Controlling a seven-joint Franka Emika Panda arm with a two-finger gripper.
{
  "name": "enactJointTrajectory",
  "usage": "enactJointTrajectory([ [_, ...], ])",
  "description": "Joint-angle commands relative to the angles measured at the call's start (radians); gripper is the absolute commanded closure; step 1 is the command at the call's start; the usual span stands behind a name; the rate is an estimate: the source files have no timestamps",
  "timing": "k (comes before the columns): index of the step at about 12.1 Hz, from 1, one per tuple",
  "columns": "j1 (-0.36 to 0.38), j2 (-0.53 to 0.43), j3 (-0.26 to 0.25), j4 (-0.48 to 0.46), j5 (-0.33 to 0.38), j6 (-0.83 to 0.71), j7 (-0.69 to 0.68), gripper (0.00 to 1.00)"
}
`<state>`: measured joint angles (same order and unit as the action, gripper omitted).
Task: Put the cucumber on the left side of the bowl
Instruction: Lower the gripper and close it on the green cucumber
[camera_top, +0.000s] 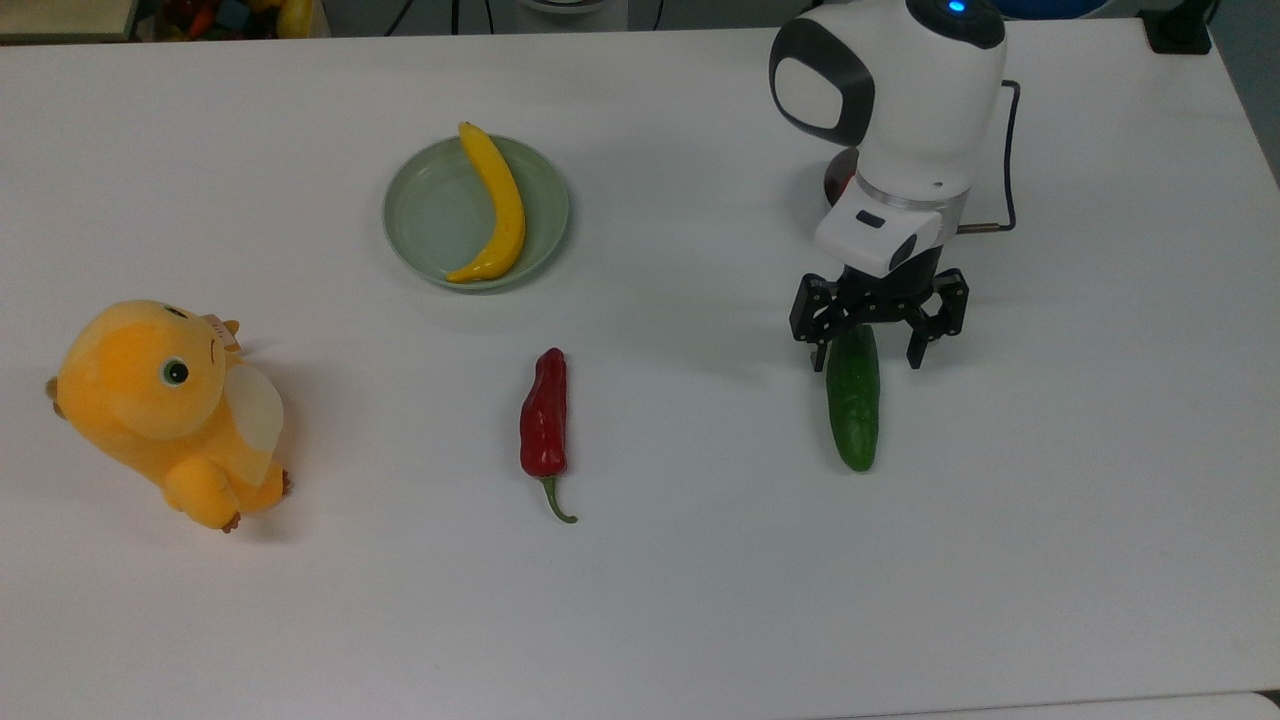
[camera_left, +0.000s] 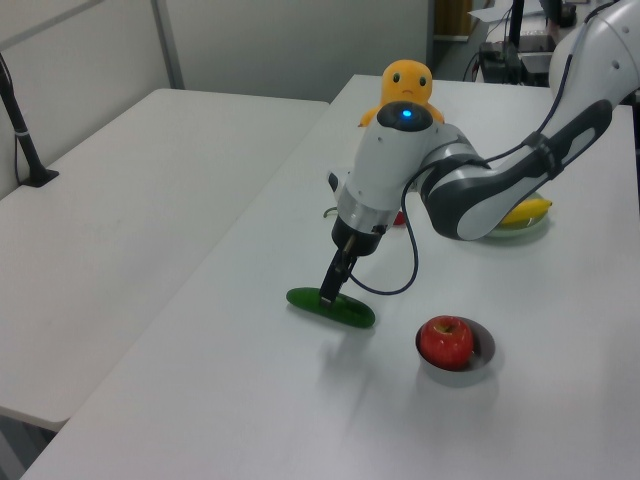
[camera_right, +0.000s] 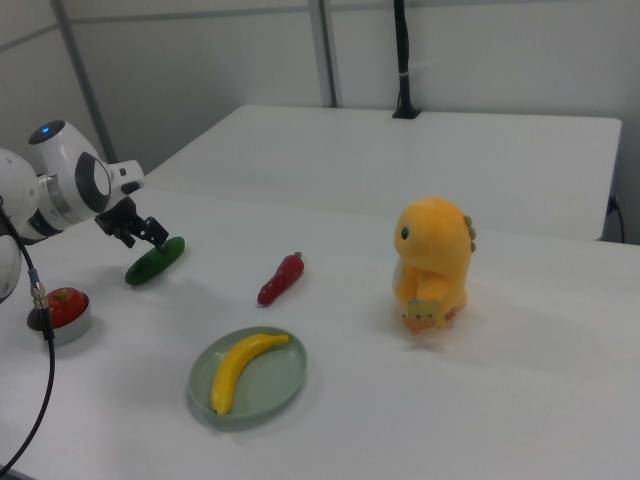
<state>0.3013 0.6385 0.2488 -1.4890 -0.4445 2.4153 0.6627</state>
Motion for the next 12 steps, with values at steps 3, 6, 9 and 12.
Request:
enactJointTrajectory([
  [3, 0.012, 0.033, -0.013, 0.021, -0.031, 0.018, 0.026, 0.00],
  [6, 0.010, 0.041, -0.013, 0.016, -0.039, 0.018, 0.023, 0.34],
  [9, 0.010, 0.046, -0.013, 0.016, -0.039, 0.018, 0.023, 0.72],
  [12, 0.001, 0.037, -0.013, 0.015, -0.034, 0.016, 0.005, 0.79],
])
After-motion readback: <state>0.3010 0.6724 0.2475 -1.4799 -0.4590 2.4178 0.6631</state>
